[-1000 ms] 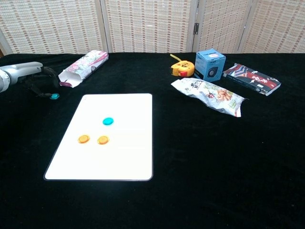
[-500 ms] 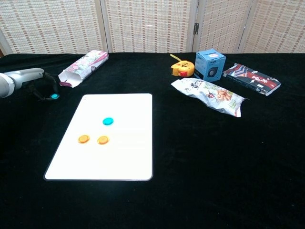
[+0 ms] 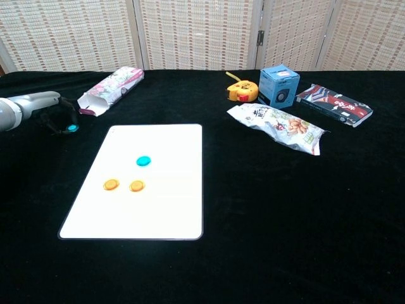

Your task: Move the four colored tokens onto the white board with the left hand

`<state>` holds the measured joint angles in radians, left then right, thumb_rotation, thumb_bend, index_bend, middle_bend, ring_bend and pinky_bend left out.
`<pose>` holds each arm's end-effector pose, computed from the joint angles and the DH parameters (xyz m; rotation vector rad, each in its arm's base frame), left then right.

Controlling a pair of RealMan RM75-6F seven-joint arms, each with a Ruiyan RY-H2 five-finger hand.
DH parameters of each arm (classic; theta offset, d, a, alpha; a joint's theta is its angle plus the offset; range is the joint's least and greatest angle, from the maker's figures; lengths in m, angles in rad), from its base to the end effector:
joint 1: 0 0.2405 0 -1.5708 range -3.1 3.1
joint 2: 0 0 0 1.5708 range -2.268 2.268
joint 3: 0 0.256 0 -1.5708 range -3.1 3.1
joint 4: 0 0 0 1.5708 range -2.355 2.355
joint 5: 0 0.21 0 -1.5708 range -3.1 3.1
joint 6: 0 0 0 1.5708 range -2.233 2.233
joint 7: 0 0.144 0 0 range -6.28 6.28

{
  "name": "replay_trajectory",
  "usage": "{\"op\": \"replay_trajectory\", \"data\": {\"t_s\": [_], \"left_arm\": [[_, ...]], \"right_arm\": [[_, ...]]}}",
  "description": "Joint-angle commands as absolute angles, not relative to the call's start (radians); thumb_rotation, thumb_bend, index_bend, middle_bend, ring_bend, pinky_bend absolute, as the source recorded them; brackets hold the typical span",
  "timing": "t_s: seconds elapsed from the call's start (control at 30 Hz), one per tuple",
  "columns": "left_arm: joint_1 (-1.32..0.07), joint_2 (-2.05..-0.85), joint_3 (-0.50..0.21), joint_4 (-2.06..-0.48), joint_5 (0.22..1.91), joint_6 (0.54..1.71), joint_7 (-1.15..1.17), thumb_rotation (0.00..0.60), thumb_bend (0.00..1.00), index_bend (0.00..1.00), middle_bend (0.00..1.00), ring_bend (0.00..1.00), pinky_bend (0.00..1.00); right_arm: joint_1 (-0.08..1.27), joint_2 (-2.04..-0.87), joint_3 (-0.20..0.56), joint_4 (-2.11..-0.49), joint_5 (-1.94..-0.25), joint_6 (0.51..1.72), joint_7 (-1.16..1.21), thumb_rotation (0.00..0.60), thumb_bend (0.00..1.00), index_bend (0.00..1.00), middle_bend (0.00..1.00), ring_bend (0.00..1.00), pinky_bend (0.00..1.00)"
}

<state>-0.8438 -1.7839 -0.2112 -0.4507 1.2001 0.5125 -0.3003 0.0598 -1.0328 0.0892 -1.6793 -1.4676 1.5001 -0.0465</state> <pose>-0.2874 0.4587 0.0160 -1.5231 -1.1795 -0.6471 -0.3078 -0.1807 0.1893 1.3374 -0.8409 0.8630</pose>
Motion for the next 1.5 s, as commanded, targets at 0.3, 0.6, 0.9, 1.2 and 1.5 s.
{"op": "replay_trajectory", "data": {"t_s": [0.3, 0.6, 0.9, 1.2, 1.5], "left_arm": [[-0.835, -1.797, -0.21, -0.438, 1.227, 0.542, -0.333, 0.6, 0.44, 0.5, 0.12, 0.0, 0.0], [-0.82, -1.77, -0.194, -0.482, 1.27, 0.6, -0.365, 0.6, 0.44, 0.52, 0.13, 0.0, 0.0], [-0.775, -1.651, -0.137, -0.705, 1.366, 0.751, -0.342, 0.6, 0.44, 0.52, 0.13, 0.0, 0.0], [-0.747, -1.538, -0.098, -0.981, 1.423, 0.842, -0.246, 0.6, 0.44, 0.52, 0.13, 0.0, 0.0], [-0.748, -1.492, -0.075, -1.136, 1.443, 0.862, -0.139, 0.6, 0.44, 0.52, 0.13, 0.0, 0.0]], "right_arm": [[0.059, -1.032, 0.089, -1.683, -1.469, 1.501, -0.049, 0.6, 0.36, 0.0, 0.02, 0.05, 0.0], [0.062, -1.031, 0.09, -1.685, -1.474, 1.501, -0.05, 0.6, 0.36, 0.0, 0.02, 0.04, 0.0], [0.067, -1.035, 0.09, -1.678, -1.479, 1.497, -0.042, 0.6, 0.36, 0.0, 0.02, 0.04, 0.0], [0.066, -1.041, 0.087, -1.667, -1.485, 1.501, -0.031, 0.6, 0.36, 0.0, 0.02, 0.04, 0.0], [0.063, -1.042, 0.085, -1.663, -1.488, 1.504, -0.027, 0.6, 0.36, 0.0, 0.02, 0.04, 0.0]]}}
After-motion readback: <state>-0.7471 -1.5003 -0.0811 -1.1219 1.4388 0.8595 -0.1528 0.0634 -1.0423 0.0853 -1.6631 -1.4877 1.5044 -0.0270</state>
